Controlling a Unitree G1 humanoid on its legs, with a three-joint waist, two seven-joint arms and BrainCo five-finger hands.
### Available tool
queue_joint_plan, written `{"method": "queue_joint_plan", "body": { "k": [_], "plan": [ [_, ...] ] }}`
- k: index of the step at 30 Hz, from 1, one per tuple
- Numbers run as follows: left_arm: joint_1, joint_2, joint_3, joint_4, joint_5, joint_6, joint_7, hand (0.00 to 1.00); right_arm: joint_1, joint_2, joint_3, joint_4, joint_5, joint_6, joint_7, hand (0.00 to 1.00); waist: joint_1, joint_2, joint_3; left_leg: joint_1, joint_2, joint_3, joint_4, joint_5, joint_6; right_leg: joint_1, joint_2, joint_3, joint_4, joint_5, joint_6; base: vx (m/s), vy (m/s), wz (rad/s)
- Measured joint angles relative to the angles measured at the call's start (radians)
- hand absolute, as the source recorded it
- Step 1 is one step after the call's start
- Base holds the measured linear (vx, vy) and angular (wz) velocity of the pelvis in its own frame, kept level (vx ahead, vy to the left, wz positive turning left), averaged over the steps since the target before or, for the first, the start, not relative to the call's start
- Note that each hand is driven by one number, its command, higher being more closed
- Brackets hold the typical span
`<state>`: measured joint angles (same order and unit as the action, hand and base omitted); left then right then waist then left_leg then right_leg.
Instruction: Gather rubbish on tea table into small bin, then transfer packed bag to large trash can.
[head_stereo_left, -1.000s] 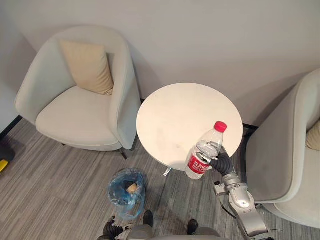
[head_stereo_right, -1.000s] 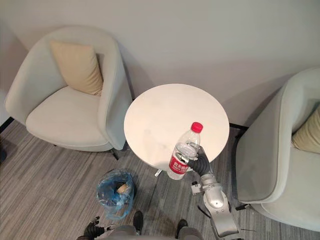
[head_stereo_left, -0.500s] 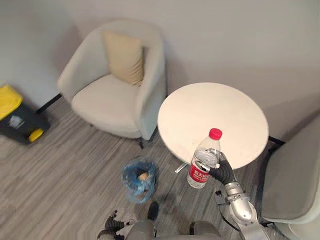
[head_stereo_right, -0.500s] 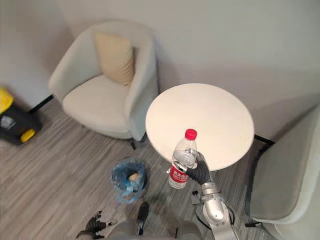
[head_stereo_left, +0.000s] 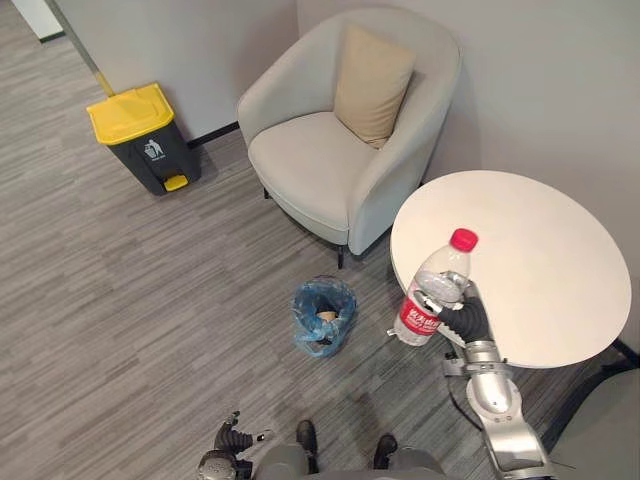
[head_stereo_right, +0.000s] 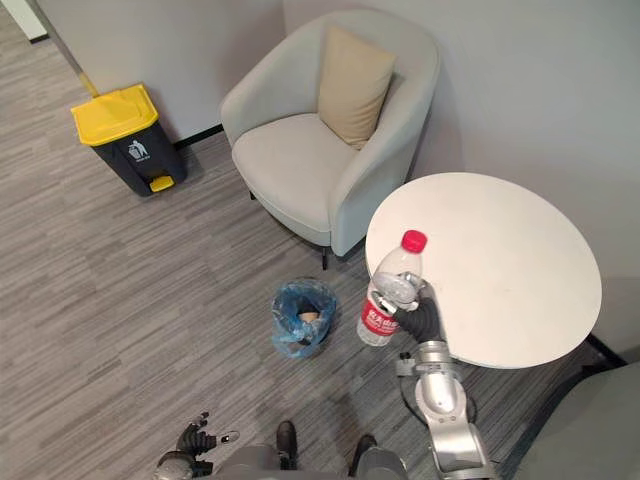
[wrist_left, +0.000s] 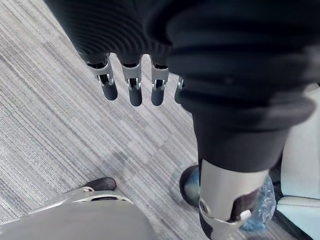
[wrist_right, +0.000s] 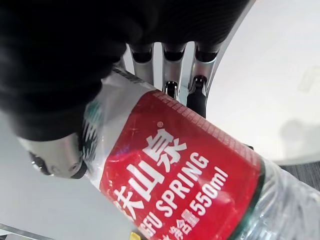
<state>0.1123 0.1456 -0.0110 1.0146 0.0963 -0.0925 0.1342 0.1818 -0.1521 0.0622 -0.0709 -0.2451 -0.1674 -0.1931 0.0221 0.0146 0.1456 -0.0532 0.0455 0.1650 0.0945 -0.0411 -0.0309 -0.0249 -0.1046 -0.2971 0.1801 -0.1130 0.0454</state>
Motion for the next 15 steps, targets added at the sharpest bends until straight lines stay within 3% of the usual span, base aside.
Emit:
{"method": "queue_joint_plan", "body": {
  "k": [7, 10, 13, 15],
  "plan": [
    [0.027, -0.002, -0.018, 0.018, 0.030, 0.002, -0.001, 0.00, 0.002, -0.004, 0.006, 0.015, 0.001, 0.013, 0.001, 1.00, -0.002, 0.017, -0.008, 0.012, -0.015, 0.031, -0.058, -0.001, 0.007, -0.013, -0.002, 0.067, -0.033, 0.009, 0.016, -0.06, 0.050, -0.15],
    [0.027, -0.002, -0.017, 0.018, 0.031, 0.002, -0.002, 0.00, 0.004, -0.007, 0.005, 0.020, 0.000, 0.019, 0.002, 1.00, -0.005, 0.017, -0.007, 0.007, -0.030, 0.033, -0.057, -0.012, 0.021, -0.042, -0.014, 0.095, 0.013, -0.028, 0.037, 0.05, 0.021, -0.02],
    [0.027, 0.002, -0.019, 0.018, 0.031, 0.002, -0.002, 0.00, 0.009, -0.015, 0.001, 0.028, -0.001, 0.020, 0.002, 1.00, -0.007, 0.009, -0.004, 0.007, -0.065, 0.026, -0.020, -0.055, 0.042, -0.076, -0.065, 0.103, 0.140, -0.084, 0.056, 0.16, 0.057, 0.14],
    [0.029, 0.000, -0.025, 0.017, 0.030, 0.001, -0.003, 0.00, 0.028, -0.015, -0.015, 0.029, -0.002, 0.022, 0.002, 1.00, -0.018, 0.007, 0.002, 0.041, -0.086, -0.019, -0.005, -0.086, 0.066, -0.135, -0.088, 0.143, 0.348, -0.090, 0.060, 0.22, 0.089, 0.46]
  ]
}}
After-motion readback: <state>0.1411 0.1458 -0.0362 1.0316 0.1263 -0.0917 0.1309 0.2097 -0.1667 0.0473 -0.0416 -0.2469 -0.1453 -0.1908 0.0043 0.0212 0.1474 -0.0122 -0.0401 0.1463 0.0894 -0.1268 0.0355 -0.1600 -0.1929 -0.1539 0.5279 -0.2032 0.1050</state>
